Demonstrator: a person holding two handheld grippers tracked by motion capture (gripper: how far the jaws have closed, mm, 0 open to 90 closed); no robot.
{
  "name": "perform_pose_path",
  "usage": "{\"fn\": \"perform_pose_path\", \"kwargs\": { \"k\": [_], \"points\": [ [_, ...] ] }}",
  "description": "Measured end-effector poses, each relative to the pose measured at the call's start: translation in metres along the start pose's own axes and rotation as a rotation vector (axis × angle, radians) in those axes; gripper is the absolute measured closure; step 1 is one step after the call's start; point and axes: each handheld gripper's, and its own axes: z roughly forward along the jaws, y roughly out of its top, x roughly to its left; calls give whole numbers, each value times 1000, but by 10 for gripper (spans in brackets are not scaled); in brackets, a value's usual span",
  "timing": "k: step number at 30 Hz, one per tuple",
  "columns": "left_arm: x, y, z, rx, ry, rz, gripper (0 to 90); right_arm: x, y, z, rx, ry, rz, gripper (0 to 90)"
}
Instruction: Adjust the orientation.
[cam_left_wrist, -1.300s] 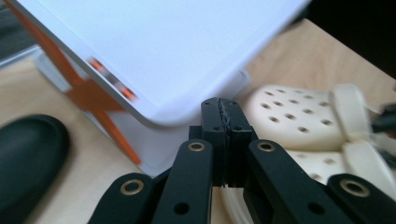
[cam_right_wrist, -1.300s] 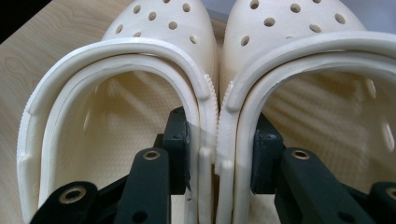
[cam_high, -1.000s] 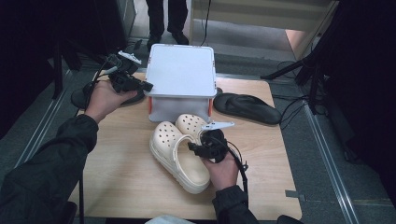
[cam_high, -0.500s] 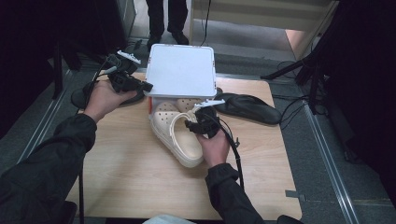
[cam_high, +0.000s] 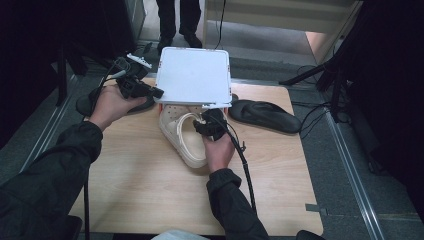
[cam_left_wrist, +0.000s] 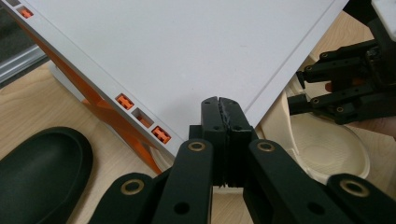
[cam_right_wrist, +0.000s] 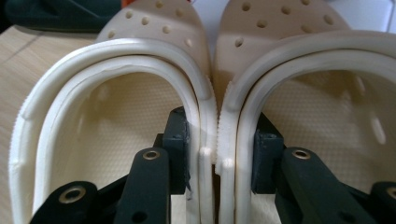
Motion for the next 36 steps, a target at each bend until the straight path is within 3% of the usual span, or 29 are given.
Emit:
{"fn": "perform_pose_path", "kwargs": {
  "k": [8, 12, 18, 22, 28, 31, 36],
  "points": [
    [-1, 1, 1, -1, 2, 0, 900, 2, 0, 6, -7, -40, 4, 668],
    [-2, 1, 1, -1, 3, 1, 900, 3, 0, 11, -30, -55, 31, 664],
    [-2, 0, 1, -2, 3, -1, 900, -1, -1, 9, -11, -25, 51, 635],
    [-2, 0, 1, -2, 6, -1, 900, 1, -2, 4, 3, -3, 30, 572],
    [-3, 1, 2, 0, 9, -3, 900, -2, 0, -22, -27, 27, 25, 547],
    [-3, 1, 2, -1, 13, -5, 900, -4, -4, -38, -35, 39, 16, 591],
    [-3, 1, 2, -1, 13, -7, 900, -4, -26, -67, -49, 88, -16, 855]
  ]
}}
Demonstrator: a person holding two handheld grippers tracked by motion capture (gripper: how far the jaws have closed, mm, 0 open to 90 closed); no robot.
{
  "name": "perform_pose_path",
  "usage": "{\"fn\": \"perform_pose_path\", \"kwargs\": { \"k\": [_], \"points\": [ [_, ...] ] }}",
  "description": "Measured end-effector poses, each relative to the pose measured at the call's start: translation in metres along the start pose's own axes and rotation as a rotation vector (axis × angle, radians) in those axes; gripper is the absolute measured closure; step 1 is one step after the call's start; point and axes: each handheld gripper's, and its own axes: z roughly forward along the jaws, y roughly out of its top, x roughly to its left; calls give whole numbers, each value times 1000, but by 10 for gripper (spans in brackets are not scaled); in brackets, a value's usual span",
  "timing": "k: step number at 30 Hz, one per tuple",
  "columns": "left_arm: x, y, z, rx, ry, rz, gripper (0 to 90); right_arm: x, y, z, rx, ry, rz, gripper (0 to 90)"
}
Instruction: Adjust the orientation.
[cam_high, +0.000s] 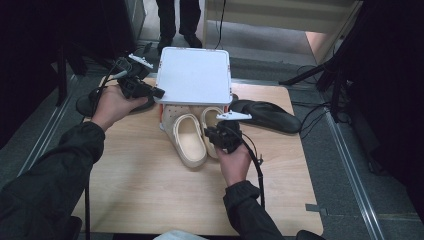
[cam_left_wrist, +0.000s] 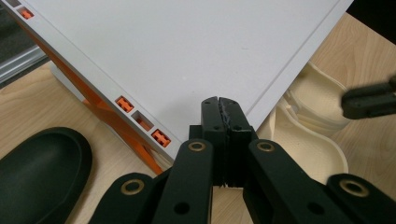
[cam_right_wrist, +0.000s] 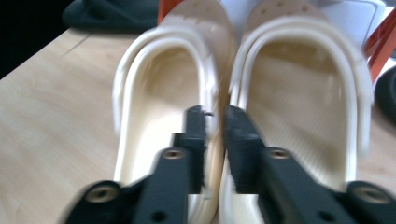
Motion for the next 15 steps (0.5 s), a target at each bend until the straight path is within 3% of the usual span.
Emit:
{"fn": "perform_pose_path", "kwargs": {
  "k": [2, 9, 15],
  "points": [
    [0, 0, 0, 1, 2, 0, 900, 4, -9, -6, 5, 9, -13, 900],
    [-1, 0, 0, -1, 5, -2, 900, 19, -48, -21, 8, 41, -34, 900],
    [-1, 0, 0, 0, 6, 1, 900, 30, -78, -16, 46, 61, -47, 900]
  ]
}}
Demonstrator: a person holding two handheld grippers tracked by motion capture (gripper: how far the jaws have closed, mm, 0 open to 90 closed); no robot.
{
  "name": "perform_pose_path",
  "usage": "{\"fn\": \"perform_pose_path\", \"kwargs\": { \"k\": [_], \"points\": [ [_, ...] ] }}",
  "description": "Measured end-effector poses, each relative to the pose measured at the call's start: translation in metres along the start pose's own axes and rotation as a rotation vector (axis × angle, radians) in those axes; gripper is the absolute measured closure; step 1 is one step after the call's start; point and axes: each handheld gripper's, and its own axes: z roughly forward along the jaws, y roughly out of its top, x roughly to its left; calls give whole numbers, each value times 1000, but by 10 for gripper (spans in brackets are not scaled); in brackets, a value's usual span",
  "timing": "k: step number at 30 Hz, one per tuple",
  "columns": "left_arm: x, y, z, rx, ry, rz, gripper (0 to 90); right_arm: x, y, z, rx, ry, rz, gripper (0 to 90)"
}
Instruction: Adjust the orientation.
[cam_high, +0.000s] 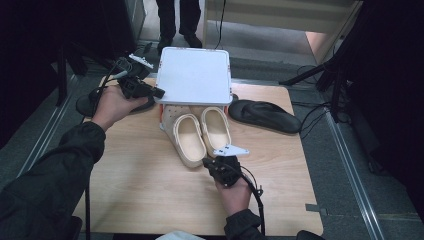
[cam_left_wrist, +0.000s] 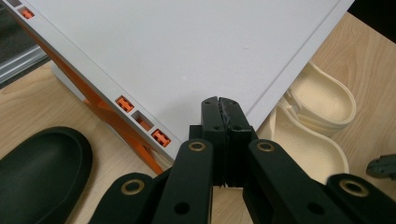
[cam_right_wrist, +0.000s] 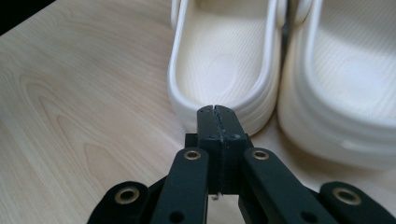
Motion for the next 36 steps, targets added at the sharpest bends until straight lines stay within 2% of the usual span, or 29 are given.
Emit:
{"fn": "perform_pose_path", "kwargs": {
  "k": [3, 9, 15, 23, 33, 36],
  "points": [
    [0, 0, 0, 0, 1, 1, 900, 3, -7, 6, 11, 20, 12, 900],
    [0, 0, 0, -1, 2, 2, 900, 8, -12, 20, 48, -15, -53, 900],
    [0, -1, 0, -3, 2, 2, 900, 8, -7, 30, 54, -25, -53, 900],
    [-1, -1, 0, -3, 1, 0, 900, 17, 14, 38, 36, -36, -69, 900],
    [-2, -1, 0, -7, 2, -4, 900, 17, 40, 70, 43, -65, -30, 900],
    [-2, -1, 0, -6, 2, -5, 900, 17, 46, 77, 30, -66, -16, 900]
  ]
}}
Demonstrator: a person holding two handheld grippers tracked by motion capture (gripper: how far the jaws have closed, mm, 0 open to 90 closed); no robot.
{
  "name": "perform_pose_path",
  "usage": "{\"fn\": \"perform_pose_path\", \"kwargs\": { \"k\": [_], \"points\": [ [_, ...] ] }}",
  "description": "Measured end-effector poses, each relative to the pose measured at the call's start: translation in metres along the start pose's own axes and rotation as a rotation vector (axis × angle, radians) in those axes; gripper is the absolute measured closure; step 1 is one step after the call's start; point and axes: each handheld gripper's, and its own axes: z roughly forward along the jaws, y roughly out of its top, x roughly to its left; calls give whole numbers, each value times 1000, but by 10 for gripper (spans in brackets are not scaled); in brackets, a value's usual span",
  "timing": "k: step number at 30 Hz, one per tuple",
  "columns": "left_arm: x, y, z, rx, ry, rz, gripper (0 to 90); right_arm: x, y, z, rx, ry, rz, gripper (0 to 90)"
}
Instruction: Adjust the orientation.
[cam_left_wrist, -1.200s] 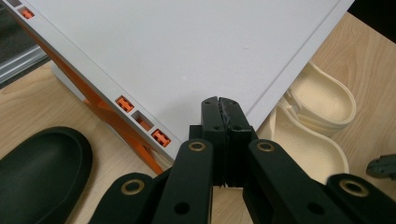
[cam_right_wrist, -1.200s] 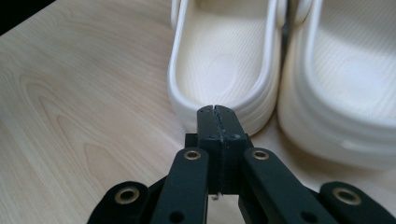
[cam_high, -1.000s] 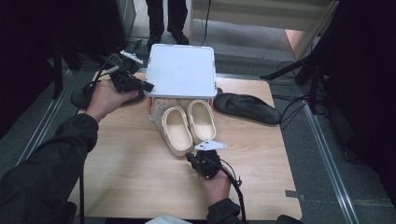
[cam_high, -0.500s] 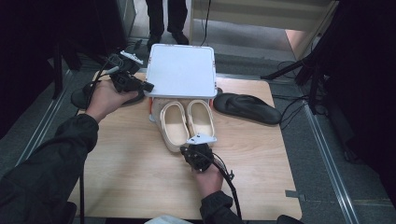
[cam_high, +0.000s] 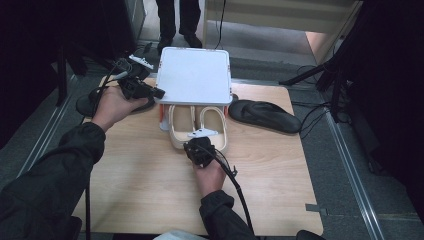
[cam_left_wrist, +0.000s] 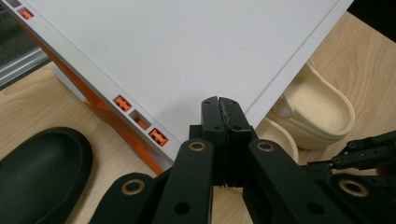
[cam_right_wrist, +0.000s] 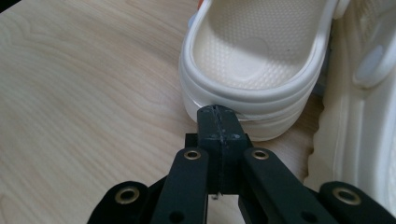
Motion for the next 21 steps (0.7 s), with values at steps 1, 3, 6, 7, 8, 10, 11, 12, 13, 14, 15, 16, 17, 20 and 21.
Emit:
{"fn": "perform_pose_path", "kwargs": {
  "k": [1, 3, 6, 7, 8, 10, 11, 12, 13, 14, 15, 16, 17, 20, 21],
  "points": [
    [0, 0, 0, 0, 0, 2, 900, 1, 2, 2, 5, -4, 4, 900],
    [0, 0, 0, 0, 1, 3, 900, 3, 5, 7, 6, -16, 5, 900],
    [-1, 0, 0, 1, 3, 5, 900, 4, 11, 15, -2, -34, 8, 900],
    [-1, 0, 0, 1, 3, 4, 900, 4, 13, 17, 4, -40, 15, 900],
    [0, 0, 0, 0, 1, 3, 900, 3, 15, 18, 0, -35, 19, 900],
    [0, 0, 0, -1, 1, 1, 900, 2, 21, 24, 8, -56, 28, 900],
    [0, 0, 0, 1, 0, 3, 900, 2, 24, 27, 14, -70, 31, 900],
    [0, 0, 0, 0, 1, 3, 900, 1, 28, 30, 11, -77, 32, 900],
    [0, 0, 0, -2, 1, 2, 900, 1, 32, 33, 20, -91, 39, 900],
    [0, 0, 0, -2, 2, 2, 900, 0, 35, 36, 20, -95, 45, 900],
    [0, 0, 0, -3, 2, 2, 900, -1, 38, 39, 22, -103, 50, 900],
    [0, -1, 0, -6, 1, -2, 900, -2, 41, 42, 20, -103, 61, 900],
    [0, -1, 0, -4, 3, 0, 900, -3, 44, 45, 22, -110, 64, 900],
    [0, -1, 0, -5, 5, 1, 900, -5, 47, 51, 19, -116, 65, 900],
    [1, -1, 0, -6, 2, 0, 900, -5, 46, 51, 13, -111, 63, 900]
  ]
}}
